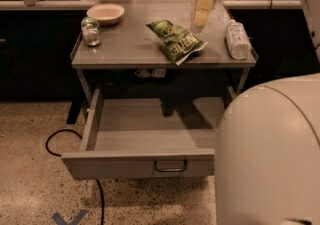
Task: Place green jalapeno chip bag into top drawer
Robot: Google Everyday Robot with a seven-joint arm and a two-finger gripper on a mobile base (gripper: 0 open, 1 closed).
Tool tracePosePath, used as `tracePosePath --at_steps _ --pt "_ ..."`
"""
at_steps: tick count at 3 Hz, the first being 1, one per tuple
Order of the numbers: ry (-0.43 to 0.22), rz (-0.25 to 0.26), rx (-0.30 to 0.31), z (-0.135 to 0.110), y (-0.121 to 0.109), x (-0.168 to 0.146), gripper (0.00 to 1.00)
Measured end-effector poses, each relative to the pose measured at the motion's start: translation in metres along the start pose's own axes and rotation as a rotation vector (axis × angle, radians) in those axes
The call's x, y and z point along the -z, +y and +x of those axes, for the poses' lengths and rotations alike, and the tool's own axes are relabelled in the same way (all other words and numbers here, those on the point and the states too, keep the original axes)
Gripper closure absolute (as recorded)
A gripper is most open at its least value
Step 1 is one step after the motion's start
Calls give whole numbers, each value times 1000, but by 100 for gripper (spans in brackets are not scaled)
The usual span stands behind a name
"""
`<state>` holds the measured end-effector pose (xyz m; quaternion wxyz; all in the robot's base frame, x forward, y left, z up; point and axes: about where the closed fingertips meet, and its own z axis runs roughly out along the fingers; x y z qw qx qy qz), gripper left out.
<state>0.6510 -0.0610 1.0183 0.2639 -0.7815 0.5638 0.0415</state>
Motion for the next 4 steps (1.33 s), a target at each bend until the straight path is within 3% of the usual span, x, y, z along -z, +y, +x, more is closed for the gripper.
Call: tracePosePath --at_steps 2,4 --pt "135 -56 101 -30 0 -27 0" --pt "176 -82 132 -41 8 -37 0"
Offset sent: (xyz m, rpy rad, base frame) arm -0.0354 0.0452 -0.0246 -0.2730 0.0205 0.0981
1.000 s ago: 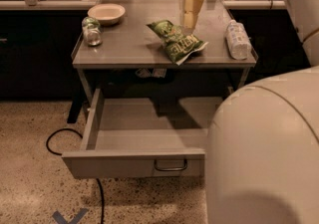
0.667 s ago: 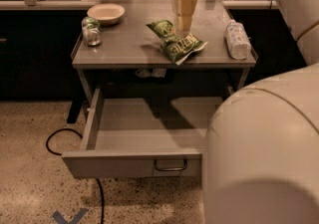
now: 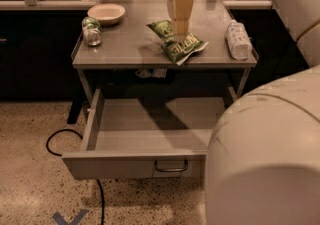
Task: Place green jalapeno chip bag into top drawer
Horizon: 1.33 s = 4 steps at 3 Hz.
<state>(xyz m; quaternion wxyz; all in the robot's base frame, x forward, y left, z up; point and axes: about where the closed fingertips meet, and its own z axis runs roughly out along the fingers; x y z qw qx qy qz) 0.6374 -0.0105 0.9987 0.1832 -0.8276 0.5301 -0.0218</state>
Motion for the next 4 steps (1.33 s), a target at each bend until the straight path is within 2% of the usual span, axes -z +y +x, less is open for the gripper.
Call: tracePosePath --at_steps 4 --pt "16 -15 12 -6 6 -3 0"
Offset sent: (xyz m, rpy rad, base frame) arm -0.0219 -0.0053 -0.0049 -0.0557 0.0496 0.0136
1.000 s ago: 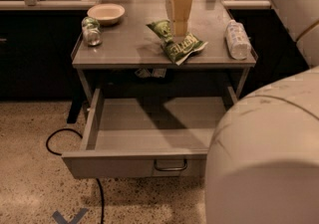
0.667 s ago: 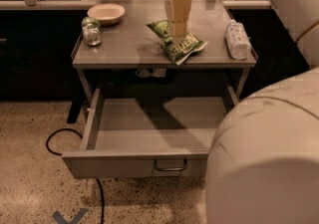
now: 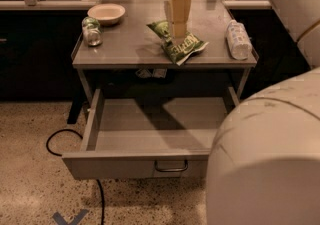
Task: Place green jalapeno chip bag into top drawer
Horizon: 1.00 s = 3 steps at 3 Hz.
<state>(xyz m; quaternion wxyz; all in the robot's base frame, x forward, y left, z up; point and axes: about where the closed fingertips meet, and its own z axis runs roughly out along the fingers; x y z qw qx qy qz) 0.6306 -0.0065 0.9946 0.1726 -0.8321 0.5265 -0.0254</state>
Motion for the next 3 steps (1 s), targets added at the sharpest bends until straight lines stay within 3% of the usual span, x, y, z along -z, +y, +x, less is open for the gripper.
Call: tracePosePath --at_steps 2,3 --pt "9 9 15 -4 -7 -7 0" --pt "15 21 -30 30 -16 -12 0"
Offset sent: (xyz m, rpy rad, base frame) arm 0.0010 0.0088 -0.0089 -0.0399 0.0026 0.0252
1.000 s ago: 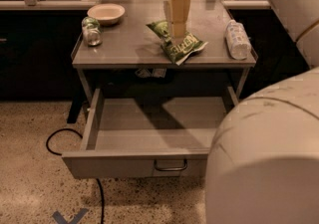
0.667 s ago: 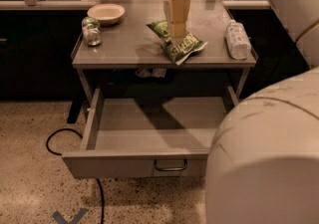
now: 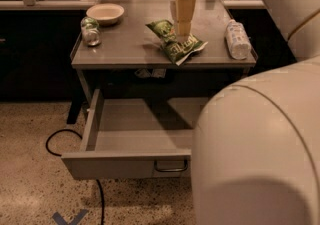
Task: Place green jalapeno chip bag into top drawer
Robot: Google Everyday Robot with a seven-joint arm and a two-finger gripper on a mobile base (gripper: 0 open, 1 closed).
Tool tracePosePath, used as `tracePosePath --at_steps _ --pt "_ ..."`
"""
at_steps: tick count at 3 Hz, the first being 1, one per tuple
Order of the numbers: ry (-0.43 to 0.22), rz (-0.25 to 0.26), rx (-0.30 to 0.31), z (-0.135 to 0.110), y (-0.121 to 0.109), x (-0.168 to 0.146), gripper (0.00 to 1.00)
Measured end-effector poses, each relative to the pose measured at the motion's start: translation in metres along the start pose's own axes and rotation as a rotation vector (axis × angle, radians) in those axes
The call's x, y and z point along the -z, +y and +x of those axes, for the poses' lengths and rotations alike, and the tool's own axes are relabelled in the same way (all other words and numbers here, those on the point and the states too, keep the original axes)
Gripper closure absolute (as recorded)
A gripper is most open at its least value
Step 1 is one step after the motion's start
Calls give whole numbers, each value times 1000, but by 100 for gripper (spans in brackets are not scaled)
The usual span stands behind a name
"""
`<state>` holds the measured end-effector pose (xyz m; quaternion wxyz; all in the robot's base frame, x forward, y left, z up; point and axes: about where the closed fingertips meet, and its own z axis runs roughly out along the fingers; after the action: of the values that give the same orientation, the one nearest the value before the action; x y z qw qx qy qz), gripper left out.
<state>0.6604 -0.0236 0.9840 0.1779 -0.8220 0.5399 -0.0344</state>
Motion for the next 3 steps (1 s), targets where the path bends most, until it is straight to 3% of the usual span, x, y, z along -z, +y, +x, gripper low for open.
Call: tracePosePath --at_steps 1,2,3 --pt "-5 69 -108 49 -22 0 0" --pt "-10 129 -98 47 -41 10 0" --pt "9 129 -86 47 -47 4 0"
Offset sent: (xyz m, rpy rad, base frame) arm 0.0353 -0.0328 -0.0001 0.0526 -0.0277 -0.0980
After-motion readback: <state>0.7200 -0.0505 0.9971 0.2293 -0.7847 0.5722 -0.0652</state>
